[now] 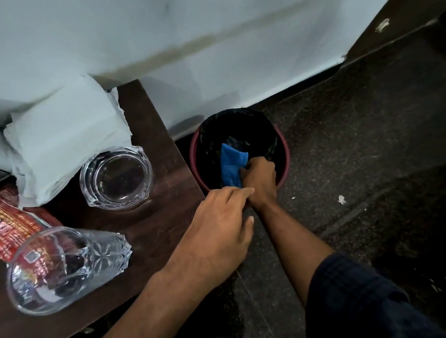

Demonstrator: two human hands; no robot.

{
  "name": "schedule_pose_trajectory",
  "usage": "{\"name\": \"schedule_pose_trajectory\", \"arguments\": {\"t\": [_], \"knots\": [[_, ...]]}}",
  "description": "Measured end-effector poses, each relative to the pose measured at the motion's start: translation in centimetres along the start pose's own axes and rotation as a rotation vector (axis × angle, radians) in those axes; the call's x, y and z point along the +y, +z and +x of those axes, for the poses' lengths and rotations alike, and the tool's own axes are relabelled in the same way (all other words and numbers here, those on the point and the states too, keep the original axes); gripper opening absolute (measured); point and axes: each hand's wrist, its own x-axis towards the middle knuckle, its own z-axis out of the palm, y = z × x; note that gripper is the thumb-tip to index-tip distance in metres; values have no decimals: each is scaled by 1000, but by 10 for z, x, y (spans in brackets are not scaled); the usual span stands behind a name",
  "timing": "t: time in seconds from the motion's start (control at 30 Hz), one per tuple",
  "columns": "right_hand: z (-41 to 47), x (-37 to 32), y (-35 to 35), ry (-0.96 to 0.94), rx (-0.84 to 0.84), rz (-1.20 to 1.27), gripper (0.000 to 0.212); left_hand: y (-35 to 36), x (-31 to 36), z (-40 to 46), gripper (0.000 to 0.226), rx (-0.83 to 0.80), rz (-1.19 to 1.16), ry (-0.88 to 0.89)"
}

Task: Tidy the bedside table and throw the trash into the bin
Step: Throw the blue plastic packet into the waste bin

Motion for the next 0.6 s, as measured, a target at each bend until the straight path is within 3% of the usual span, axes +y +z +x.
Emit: {"name": "schedule_pose_trajectory", "arguments": {"t": [0.13, 0.27, 0.43, 0.53, 0.6], "knots": [[2, -5, 4, 137, 98, 35, 12, 3, -4, 0, 53, 0, -6, 7], [7, -15, 12, 116, 105, 7, 12, 8, -7, 0, 59, -6, -35, -1], [16, -19, 23, 73, -86, -21, 18, 10, -9, -2, 69, 12, -70, 3], [6, -1, 15, 53, -346, -106, 48, 10, -12, -1, 72, 24, -118, 2], [0, -6, 6, 15, -426, -113, 49, 9, -12, -1, 73, 23, -134, -5]]}}
